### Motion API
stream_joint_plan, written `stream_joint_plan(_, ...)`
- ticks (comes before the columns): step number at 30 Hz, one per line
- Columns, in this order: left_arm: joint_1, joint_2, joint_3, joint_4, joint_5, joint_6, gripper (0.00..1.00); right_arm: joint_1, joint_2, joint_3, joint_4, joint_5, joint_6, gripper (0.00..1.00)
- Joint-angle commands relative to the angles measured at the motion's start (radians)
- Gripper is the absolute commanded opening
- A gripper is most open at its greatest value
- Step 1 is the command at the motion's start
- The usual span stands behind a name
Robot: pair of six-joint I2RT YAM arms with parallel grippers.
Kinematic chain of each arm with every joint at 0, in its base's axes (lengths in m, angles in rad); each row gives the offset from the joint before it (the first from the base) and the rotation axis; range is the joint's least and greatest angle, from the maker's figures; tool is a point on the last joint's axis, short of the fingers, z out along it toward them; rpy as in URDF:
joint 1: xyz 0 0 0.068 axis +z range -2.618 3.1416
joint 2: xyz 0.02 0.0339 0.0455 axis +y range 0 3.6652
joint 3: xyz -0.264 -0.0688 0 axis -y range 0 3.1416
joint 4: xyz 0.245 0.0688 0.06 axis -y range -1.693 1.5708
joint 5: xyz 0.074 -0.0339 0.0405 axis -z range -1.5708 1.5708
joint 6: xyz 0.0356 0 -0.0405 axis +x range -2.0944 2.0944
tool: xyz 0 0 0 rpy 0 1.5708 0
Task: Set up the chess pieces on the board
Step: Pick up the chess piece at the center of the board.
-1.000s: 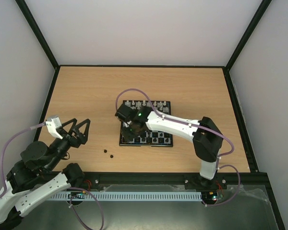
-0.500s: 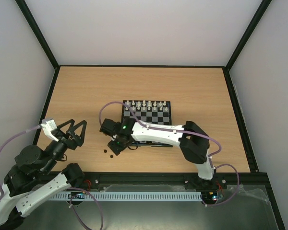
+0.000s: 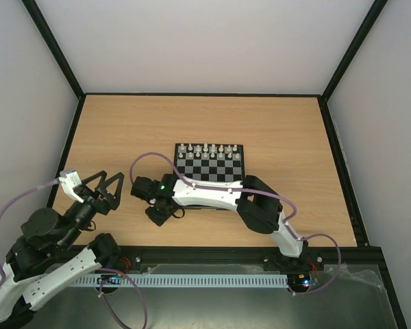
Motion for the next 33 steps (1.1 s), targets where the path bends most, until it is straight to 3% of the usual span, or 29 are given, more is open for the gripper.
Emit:
stream_joint_plan(1, -0.005, -0.012, -0.007, 0.031, 0.004, 0.017, 0.99, 0.018, 0.049, 0.055, -0.085, 0.004, -0.010, 0.43)
stream_joint_plan(33, -0.005, -0.013, -0.007, 0.032, 0.007, 0.020, 0.99, 0.031, 0.145, 0.125, -0.114, -0.017, -0.029, 0.18)
